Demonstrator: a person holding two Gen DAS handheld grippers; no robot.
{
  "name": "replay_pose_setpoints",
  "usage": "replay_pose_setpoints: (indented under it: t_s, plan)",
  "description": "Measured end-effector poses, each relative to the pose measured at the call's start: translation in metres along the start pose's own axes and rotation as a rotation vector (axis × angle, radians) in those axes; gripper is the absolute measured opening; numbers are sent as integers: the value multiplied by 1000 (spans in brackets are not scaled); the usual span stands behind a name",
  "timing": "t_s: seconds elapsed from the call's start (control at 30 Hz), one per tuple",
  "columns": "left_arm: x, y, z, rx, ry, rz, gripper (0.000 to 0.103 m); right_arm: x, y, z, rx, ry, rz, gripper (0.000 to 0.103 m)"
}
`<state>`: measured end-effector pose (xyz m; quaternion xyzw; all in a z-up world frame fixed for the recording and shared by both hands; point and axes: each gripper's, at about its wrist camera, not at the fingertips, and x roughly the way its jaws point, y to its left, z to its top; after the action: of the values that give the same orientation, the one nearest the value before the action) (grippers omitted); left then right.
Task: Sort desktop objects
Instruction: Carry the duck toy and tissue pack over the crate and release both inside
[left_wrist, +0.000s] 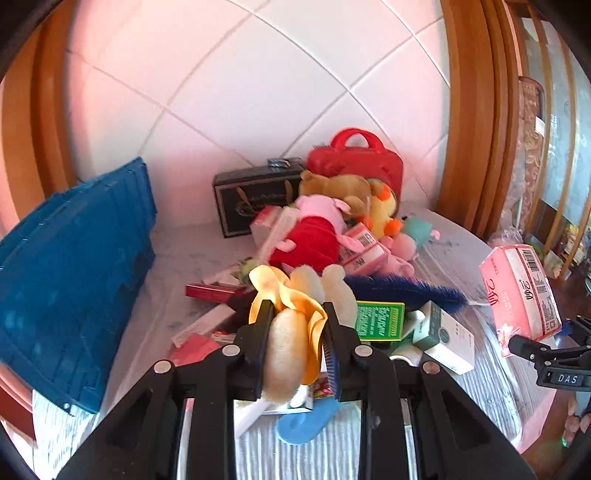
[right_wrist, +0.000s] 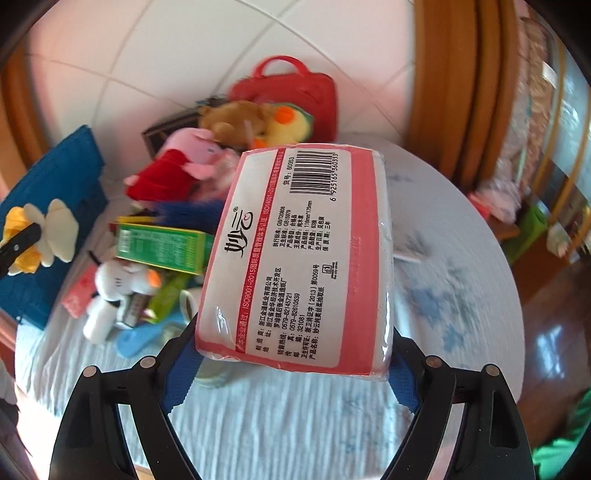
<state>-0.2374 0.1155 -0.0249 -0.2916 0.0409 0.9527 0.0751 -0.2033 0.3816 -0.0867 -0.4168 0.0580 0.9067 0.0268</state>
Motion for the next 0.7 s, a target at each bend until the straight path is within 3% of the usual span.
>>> replay_pose_setpoints:
  t_s: [0.4, 0.7]
  plan:
    - [-79, 96, 4, -88, -155, 195, 25, -43, 171, 50, -271, -173, 227, 86]
    - [-124, 216, 31, -109, -281, 337, 25, -75, 340, 87, -400, -286, 346, 86]
